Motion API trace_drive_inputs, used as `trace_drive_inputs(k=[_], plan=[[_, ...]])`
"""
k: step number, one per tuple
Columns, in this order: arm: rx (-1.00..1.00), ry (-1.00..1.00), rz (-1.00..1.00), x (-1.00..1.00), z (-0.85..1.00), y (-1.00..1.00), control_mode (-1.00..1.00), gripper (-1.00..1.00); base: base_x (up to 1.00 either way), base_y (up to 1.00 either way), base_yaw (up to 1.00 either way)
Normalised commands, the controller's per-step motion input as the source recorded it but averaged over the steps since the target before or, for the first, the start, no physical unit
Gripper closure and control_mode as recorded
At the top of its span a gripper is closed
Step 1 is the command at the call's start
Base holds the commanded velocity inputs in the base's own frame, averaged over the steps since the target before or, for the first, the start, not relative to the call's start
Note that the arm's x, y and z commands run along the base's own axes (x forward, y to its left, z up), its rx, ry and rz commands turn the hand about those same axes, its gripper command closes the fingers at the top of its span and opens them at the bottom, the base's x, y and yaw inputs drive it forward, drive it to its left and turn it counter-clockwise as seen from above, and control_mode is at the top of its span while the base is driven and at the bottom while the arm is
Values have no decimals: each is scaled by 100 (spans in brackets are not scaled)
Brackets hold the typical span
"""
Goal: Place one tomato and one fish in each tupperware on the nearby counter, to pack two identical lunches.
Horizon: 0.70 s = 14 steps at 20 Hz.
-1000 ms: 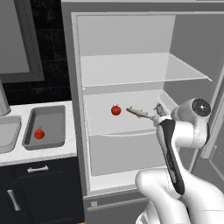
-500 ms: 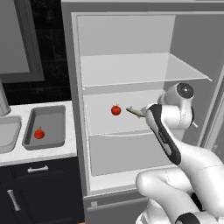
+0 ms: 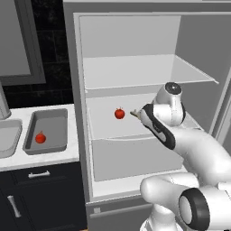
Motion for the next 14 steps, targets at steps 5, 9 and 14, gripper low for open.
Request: trace_drive_inputs(k=[5, 9, 14], plan=[[0, 0, 0, 43, -33, 0, -100, -100, 0, 0, 0], [0, 0, 0, 40, -30, 0, -100, -100, 0, 0, 0], [0, 1, 0, 40, -29, 0, -100, -100, 0, 0, 0]])
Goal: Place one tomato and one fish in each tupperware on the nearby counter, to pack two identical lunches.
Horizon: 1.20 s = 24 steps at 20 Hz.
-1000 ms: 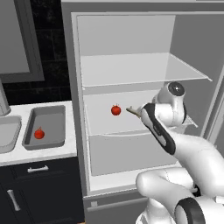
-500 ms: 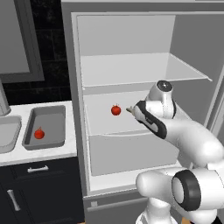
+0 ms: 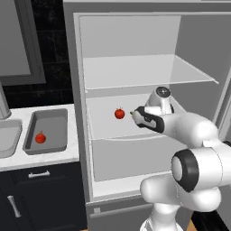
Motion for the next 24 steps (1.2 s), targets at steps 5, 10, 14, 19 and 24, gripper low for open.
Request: trace_drive_inputs(k=[5, 10, 14, 19, 24], plan=[[0, 4, 0, 41, -18, -2, -100, -100, 0, 0, 0], [0, 4, 0, 29, -32, 0, -100, 100, 0, 0, 0], [0, 6, 0, -1, -92, -3, -100, 100, 0, 0, 0], [0, -4, 0, -26, -46, -3, -100, 100, 0, 0, 0], [0, -18, 0, -100, -42, 0, -100, 100, 0, 0, 0]])
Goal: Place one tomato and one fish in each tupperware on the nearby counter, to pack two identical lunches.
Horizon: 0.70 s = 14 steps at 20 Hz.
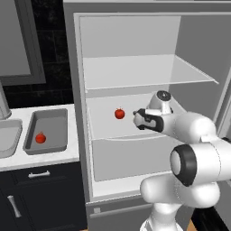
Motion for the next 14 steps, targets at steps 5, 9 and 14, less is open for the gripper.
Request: trace_drive_inputs(k=[5, 9, 14], plan=[[0, -51, -2, -100, 68, 0, -100, 100, 0, 0, 0], [4, -14, -13, -100, 100, -3, -100, 100, 0, 0, 0], [11, 46, -18, -100, 77, -31, -100, 100, 0, 0, 0]])
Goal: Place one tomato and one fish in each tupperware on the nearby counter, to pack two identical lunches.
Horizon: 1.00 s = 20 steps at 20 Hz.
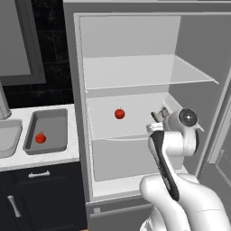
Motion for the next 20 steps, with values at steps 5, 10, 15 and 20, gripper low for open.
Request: trace_drive_inputs(k=[5, 10, 15, 20], plan=[[0, 53, 0, -80, -2, -3, 100, 100, -20, 0, 0], [0, 0, 0, 0, 0, 0, 100, 100, -99, 74, 13], [0, 0, 0, 0, 0, 0, 100, 100, -25, 100, 5], [0, 0, 0, 0, 0, 0, 100, 100, 17, 100, 0]])
